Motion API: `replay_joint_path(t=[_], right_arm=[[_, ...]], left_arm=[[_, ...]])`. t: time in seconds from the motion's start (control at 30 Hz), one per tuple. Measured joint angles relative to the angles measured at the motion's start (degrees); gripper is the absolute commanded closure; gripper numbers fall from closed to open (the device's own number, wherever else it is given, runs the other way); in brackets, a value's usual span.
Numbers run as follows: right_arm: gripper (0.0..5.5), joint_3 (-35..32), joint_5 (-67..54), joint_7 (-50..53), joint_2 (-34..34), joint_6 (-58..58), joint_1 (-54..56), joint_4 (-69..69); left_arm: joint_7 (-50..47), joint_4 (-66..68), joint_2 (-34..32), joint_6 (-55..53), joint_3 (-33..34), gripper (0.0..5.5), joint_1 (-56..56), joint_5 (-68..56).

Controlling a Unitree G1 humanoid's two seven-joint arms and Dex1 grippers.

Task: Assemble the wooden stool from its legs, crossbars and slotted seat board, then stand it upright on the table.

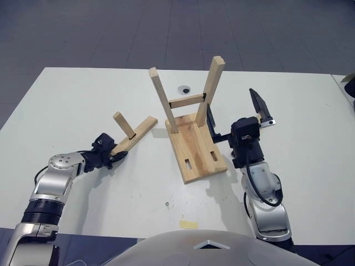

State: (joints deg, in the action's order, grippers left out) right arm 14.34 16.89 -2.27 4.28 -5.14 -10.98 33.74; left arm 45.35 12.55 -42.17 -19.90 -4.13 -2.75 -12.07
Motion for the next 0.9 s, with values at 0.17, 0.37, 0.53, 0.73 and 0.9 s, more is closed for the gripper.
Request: replay_joint_path(t=[0.17, 0.37, 0.53, 0.73, 0.9], right_arm=[[0.1, -0.2, 0.5, 0.4, -0.2, 0.0, -0.1, 0.0], [0.1, -5.4, -2.8, -0.4, 0.4, 0.2, 8.0, -3.1], [0.1, -12.1, -17.9, -4.5, -0.5, -4.2, 18.3, -3.5], [0.1, -19.3, -45.3, -6.8, -1.2, -13.7, 24.6, -3.4], [0.1, -23.7, -69.1, -7.2, 0.5, -21.1, 28.8, -3.6]], left_arm=[[0.7, 14.1, 0.4, 9.2, 1.8, 3.43, -5.3, -0.2], [-18.2, 10.7, 3.7, 7.1, 13.0, 3.43, -15.1, -1.7], [-25.9, -9.7, 7.5, 3.2, 16.4, 3.43, -26.2, -6.2], [-25.3, -20.5, 7.6, 5.6, 12.8, 3.43, -28.7, -3.8], [-22.0, -26.6, 8.7, 6.9, 7.2, 3.43, -26.1, -3.4]])
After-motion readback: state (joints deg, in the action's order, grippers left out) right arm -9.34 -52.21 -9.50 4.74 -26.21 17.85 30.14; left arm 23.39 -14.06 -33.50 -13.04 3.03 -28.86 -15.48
